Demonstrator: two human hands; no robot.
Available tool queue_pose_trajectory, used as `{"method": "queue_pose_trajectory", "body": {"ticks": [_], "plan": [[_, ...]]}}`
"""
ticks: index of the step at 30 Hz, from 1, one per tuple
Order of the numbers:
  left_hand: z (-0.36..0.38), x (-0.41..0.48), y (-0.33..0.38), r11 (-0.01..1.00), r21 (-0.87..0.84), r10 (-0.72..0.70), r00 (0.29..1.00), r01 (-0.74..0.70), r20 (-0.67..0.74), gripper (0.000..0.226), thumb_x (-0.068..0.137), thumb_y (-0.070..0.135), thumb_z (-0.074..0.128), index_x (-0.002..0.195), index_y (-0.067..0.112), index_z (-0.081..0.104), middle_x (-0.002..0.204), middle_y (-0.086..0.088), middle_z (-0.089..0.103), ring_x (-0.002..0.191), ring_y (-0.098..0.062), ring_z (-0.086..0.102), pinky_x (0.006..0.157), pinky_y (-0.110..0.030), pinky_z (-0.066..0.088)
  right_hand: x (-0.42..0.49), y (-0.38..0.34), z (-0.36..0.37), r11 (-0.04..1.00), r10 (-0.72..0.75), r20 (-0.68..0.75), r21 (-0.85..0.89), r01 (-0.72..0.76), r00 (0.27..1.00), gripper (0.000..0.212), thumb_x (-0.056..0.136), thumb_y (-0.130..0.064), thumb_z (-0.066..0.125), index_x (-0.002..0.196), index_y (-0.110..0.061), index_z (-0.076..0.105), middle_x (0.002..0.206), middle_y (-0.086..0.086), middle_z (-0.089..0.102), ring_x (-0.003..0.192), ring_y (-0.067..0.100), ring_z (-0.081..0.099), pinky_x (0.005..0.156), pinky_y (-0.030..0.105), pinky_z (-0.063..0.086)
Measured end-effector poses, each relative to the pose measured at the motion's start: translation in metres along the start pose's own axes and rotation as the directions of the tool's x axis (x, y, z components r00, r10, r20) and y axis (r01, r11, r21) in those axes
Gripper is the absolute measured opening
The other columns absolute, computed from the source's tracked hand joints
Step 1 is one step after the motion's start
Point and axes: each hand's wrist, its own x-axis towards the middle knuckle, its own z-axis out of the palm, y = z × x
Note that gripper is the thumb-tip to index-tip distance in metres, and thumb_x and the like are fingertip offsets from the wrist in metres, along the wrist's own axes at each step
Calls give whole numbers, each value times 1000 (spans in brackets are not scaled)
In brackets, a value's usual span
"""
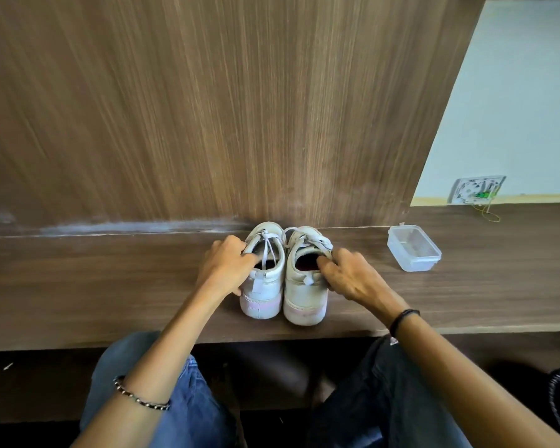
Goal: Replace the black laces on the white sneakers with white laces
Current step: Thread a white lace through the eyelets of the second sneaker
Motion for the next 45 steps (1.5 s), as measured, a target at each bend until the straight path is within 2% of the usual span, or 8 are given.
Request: {"method": "queue_pose_trajectory", "body": {"ticks": [7,18,24,28,33,37,41,45], "plan": [[7,-14,61,993,7,114,992,-114,46,25,87,13,63,64,3,62,40,6,50,44,-27,63,46,-41,59,-34,20,-56,1000,12,-96,3,-12,995,43,100,-28,44,70,-1,57,65,8,62,56,24,53,52,32,43],[30,-53,168,949,-173,286,949,-262,130,20,83,7,66,81,-13,68,74,-22,72,53,-37,71,56,-53,62,-127,18,-169,995,102,-112,18,-101,988,30,96,-11,44,69,-6,56,58,10,60,42,13,52,42,24,47],[66,-90,246,870,-249,472,864,-425,175,36,79,2,65,45,9,54,50,-5,46,41,-32,59,49,-54,60,-194,57,-224,967,232,-186,147,-207,955,27,98,-9,43,78,-1,60,59,8,61,50,16,58,49,26,52],[107,-120,293,807,-313,580,772,-501,260,24,81,3,66,58,-2,61,47,-4,57,40,-22,64,39,-31,54,-248,83,-258,928,369,-299,174,-330,880,27,98,-11,41,88,5,61,64,14,63,50,20,61,51,27,54],[163,-168,356,707,-431,702,627,-560,337,11,79,6,66,72,3,74,67,-15,73,52,-30,72,54,-51,62,-326,112,-296,864,489,-464,139,-484,739,27,98,-14,43,85,1,61,67,17,72,50,21,68,48,24,53],[206,-215,400,655,-491,756,509,-575,411,15,82,6,64,77,-5,72,64,-14,67,48,-24,66,46,-47,60,-385,135,-320,795,558,-527,120,-594,641,30,97,-14,43,87,6,63,68,17,73,54,26,71,51,26,56],[253,-249,424,569,-510,818,377,-645,436,27,63,30,59,72,11,76,64,-14,70,60,-34,68,56,-49,60,-438,153,-321,707,661,-530,199,-679,532,21,101,-14,46,88,1,54,68,16,71,51,19,71,52,28,58],[282,-288,429,502,-481,840,275,-719,467,18,82,19,66,71,7,74,52,-3,60,59,-28,64,51,-36,49,-479,174,-306,594,734,-568,269,-758,373,17,103,-18,52,94,-6,44,69,13,68,43,10,66,39,21,49]]}}
